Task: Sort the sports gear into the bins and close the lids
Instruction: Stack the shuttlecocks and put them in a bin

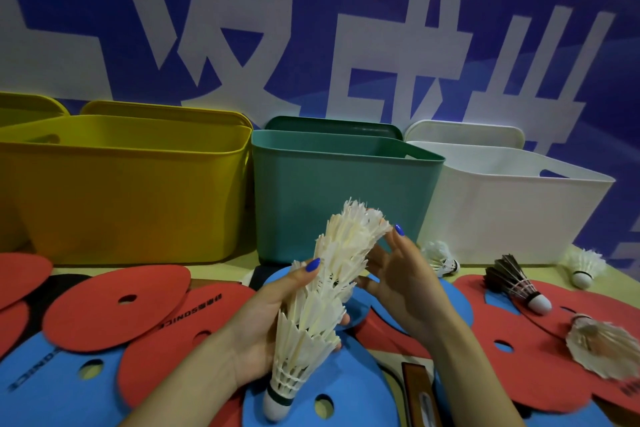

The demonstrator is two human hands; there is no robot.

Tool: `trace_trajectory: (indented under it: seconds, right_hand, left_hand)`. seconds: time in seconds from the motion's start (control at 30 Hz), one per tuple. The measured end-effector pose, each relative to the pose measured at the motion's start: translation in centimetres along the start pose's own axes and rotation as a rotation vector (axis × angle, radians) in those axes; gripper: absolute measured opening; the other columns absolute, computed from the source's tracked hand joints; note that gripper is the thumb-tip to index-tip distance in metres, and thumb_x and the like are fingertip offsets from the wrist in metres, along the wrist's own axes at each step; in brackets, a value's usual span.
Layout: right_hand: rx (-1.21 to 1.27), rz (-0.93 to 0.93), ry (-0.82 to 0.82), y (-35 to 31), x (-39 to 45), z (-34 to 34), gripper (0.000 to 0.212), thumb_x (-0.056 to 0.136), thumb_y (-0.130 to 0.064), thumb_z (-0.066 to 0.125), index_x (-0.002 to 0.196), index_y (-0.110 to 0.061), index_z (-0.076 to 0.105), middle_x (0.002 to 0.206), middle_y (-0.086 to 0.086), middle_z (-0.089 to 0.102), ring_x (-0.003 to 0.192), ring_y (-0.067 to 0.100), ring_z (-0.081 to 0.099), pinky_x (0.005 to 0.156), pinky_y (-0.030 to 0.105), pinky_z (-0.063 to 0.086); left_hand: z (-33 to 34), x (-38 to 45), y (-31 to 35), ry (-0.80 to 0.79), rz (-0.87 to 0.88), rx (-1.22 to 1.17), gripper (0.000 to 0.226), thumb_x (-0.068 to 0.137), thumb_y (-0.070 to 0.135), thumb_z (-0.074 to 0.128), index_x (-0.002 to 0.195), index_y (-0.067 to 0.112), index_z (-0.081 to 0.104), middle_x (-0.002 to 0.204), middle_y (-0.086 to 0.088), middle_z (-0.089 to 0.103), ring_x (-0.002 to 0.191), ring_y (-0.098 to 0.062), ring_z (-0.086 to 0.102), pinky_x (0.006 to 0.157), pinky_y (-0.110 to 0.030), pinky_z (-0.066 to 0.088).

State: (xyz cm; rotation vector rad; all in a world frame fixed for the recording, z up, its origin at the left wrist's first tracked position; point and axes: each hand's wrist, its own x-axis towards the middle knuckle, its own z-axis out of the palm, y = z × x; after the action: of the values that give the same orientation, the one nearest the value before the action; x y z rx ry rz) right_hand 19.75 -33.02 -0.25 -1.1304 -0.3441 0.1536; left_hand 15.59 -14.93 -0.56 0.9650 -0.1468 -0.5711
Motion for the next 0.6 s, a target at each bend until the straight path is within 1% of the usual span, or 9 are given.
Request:
trace_trajectory:
  seconds: [0.07,0.17,0.2,0.27,0.3,0.37,0.4,0.47,0.6]
  right_hand:
    - [-0.021,0.027,0.023,0.1,0.1,-0.1,0.046,0.084,-0.05,0.053,0.118,-0.021,0.063,0.105,0.009,0.065,0.097,0.022,0.059,0.074,0.032,0.054]
    - [-0.019,0.057,0.048,0.1,0.1,-0.3,0.036,0.094,-0.037,0.04,0.112,-0.02,0.065,0.098,0.008,0.067,0.092,0.021,0.063,0.073,0.033,0.053]
    - [-0.016,0.054,0.043,0.1,0.1,-0.3,0.033,0.094,-0.035,0.041,0.108,-0.021,0.067,0.096,0.007,0.067,0.091,0.02,0.063,0.073,0.035,0.052]
    - [0.003,0.037,0.017,0.1,0.0,-0.3,0.025,0.088,-0.035,0.054,0.106,-0.024,0.068,0.095,0.005,0.068,0.089,0.02,0.063,0.072,0.034,0.052]
    - [0.009,0.02,0.013,0.1,0.1,-0.4,0.034,0.081,-0.037,0.062,0.112,-0.026,0.065,0.098,0.004,0.069,0.09,0.02,0.063,0.073,0.034,0.052]
    - [0.017,-0.015,-0.023,0.3,0.1,-0.6,0.071,0.063,-0.044,0.076,0.129,-0.03,0.053,0.107,0.005,0.067,0.094,0.021,0.062,0.076,0.036,0.053]
    - [0.035,-0.027,-0.035,0.4,0.1,-0.7,0.082,0.057,-0.046,0.08,0.132,-0.034,0.049,0.11,0.007,0.065,0.096,0.023,0.06,0.078,0.038,0.053]
    - [0.099,-0.039,-0.025,0.4,0.2,-1.0,0.088,0.053,-0.042,0.082,0.134,-0.038,0.047,0.11,0.012,0.062,0.096,0.026,0.058,0.079,0.04,0.054]
    - [0.174,-0.024,-0.019,0.3,0.2,-1.0,0.081,0.056,-0.038,0.078,0.132,-0.035,0.05,0.108,0.014,0.063,0.089,0.026,0.063,0.072,0.039,0.055]
  left_hand:
    - [0.0,-0.1,0.0,-0.011,0.002,0.008,0.069,0.051,0.035,0.087,0.111,0.006,0.069,0.087,-0.019,0.069,0.066,-0.029,0.067,0.057,-0.038,0.057]
    - [-0.3,0.0,0.0,-0.01,0.006,0.017,0.055,0.063,0.037,0.073,0.109,0.008,0.071,0.085,-0.018,0.068,0.066,-0.027,0.066,0.058,-0.037,0.056]
    - [-0.3,0.0,-0.1,-0.016,0.011,0.019,0.051,0.064,0.037,0.07,0.107,0.009,0.072,0.086,-0.017,0.068,0.068,-0.027,0.066,0.059,-0.037,0.055]
    - [-0.5,0.2,-0.2,-0.025,0.014,0.018,0.048,0.066,0.037,0.068,0.106,0.01,0.073,0.087,-0.016,0.068,0.069,-0.026,0.066,0.06,-0.037,0.055]
    - [-0.7,0.3,-0.2,-0.03,0.014,0.015,0.049,0.066,0.037,0.068,0.107,0.009,0.072,0.087,-0.016,0.068,0.069,-0.026,0.066,0.06,-0.037,0.055]
    - [-0.8,0.5,-0.2,-0.034,0.02,0.009,0.049,0.067,0.037,0.068,0.108,0.009,0.072,0.089,-0.016,0.068,0.07,-0.027,0.065,0.06,-0.037,0.055]
    - [-0.8,0.5,-0.2,-0.033,0.026,0.005,0.049,0.068,0.037,0.068,0.108,0.009,0.072,0.091,-0.016,0.068,0.071,-0.027,0.065,0.06,-0.037,0.055]
    - [-0.7,0.5,-0.2,-0.025,0.037,0.003,0.047,0.069,0.037,0.067,0.107,0.01,0.072,0.094,-0.016,0.067,0.073,-0.027,0.065,0.059,-0.037,0.054]
    - [-0.5,0.3,-0.1,-0.005,0.039,-0.004,0.05,0.067,0.037,0.074,0.108,0.008,0.072,0.094,-0.016,0.067,0.075,-0.027,0.065,0.058,-0.037,0.054]
